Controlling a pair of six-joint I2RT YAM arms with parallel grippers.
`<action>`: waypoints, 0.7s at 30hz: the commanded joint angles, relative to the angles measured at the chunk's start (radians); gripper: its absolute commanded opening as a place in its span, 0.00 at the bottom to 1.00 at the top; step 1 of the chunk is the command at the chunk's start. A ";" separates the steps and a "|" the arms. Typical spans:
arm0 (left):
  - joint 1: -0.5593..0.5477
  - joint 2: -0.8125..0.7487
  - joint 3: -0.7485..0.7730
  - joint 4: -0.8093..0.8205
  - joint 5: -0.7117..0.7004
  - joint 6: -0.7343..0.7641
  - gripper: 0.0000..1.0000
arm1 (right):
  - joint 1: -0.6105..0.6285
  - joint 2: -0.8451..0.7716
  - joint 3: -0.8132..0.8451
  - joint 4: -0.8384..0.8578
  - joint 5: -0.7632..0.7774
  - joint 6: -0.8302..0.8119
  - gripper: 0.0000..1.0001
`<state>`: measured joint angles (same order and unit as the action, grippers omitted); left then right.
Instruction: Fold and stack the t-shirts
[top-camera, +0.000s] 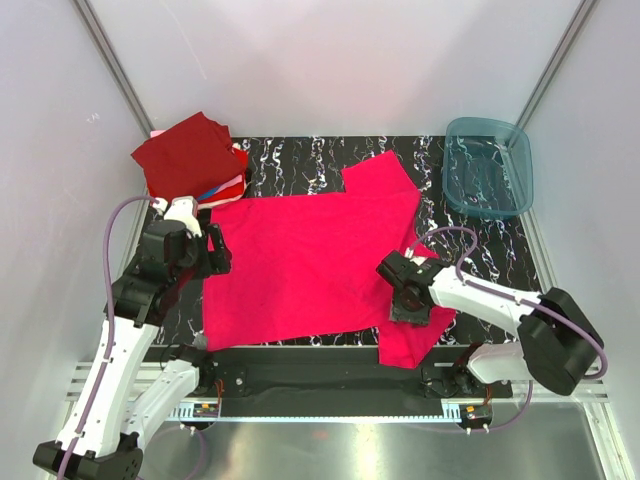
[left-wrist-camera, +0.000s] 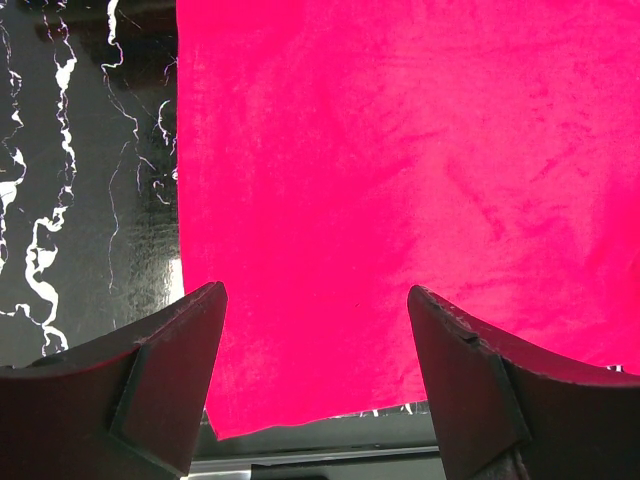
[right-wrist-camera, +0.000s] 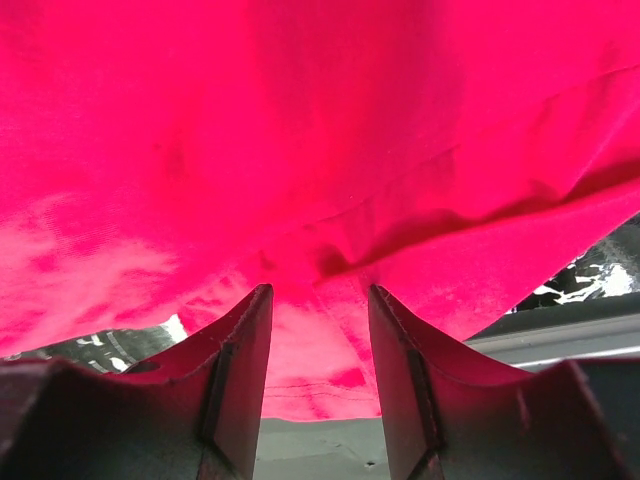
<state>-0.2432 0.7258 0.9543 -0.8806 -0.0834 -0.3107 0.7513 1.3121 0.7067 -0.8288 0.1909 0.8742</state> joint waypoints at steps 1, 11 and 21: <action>-0.004 -0.019 -0.009 0.051 0.014 0.012 0.79 | -0.004 0.036 0.033 0.010 -0.005 -0.023 0.50; -0.004 -0.023 -0.009 0.052 0.017 0.013 0.79 | -0.043 0.041 0.022 0.020 -0.047 -0.049 0.32; -0.004 -0.035 -0.012 0.054 0.020 0.013 0.79 | -0.047 0.053 0.026 0.014 -0.064 -0.060 0.41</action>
<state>-0.2432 0.7094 0.9497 -0.8722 -0.0822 -0.3103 0.7105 1.3628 0.7101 -0.8219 0.1356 0.8238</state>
